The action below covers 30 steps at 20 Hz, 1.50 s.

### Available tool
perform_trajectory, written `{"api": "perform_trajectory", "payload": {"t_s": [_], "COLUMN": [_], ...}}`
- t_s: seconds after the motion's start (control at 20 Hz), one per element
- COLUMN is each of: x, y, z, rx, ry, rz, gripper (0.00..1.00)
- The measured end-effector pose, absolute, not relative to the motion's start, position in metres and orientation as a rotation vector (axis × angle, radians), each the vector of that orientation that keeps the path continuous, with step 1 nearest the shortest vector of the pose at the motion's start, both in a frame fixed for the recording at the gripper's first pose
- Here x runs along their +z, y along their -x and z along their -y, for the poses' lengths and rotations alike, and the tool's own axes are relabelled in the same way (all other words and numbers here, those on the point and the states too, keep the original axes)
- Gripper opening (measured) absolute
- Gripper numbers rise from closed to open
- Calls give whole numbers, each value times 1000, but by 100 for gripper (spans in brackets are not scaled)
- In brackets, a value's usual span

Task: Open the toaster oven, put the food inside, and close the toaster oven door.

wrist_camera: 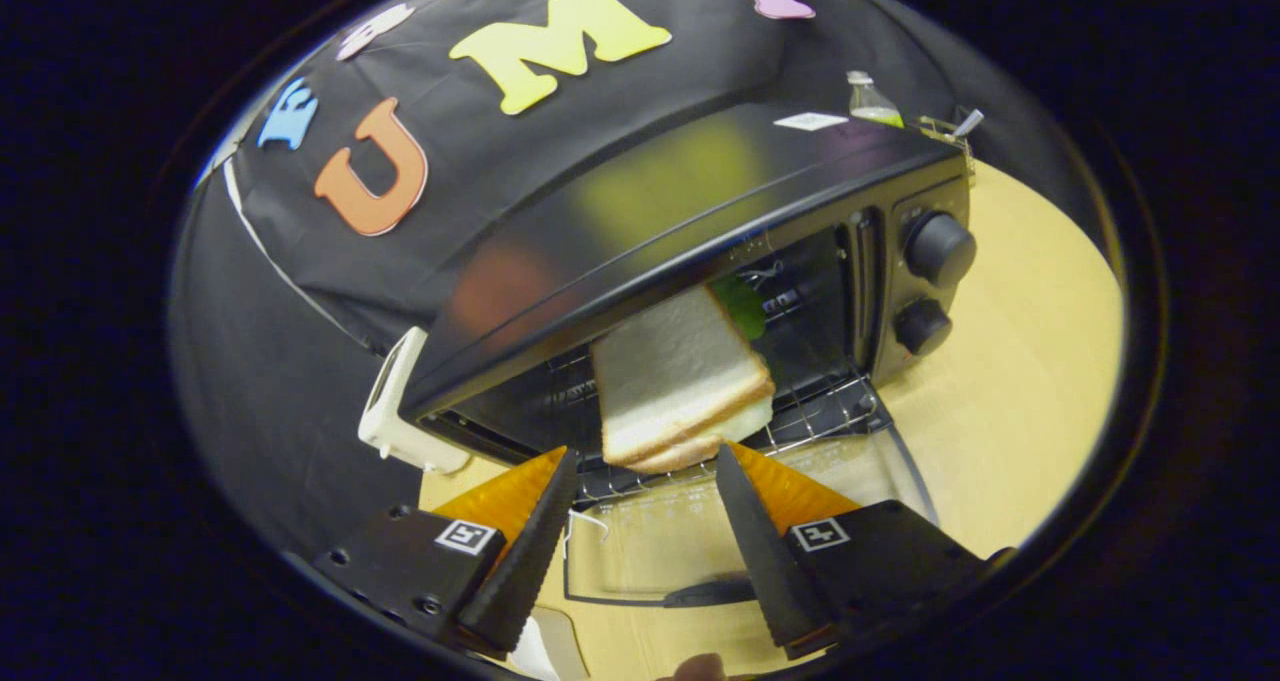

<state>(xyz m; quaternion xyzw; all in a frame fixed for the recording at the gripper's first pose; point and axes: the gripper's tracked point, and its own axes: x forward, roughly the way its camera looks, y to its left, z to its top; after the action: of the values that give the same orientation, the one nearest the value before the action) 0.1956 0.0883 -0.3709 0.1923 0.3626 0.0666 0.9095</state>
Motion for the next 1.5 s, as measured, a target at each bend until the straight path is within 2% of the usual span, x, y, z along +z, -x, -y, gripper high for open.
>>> {"api": "perform_trajectory", "payload": {"t_s": [0.4, 0.7, 1.05, 1.5], "x": [-322, -329, -373, -456], "y": [-122, -71, -47, -65], "z": [-85, -71, -62, -60], "rx": [208, 198, 176, 132], "ry": [-116, -22, 2, 13], "rz": [-675, -665, -718, -791], "gripper": [93, 95, 95, 95]}}
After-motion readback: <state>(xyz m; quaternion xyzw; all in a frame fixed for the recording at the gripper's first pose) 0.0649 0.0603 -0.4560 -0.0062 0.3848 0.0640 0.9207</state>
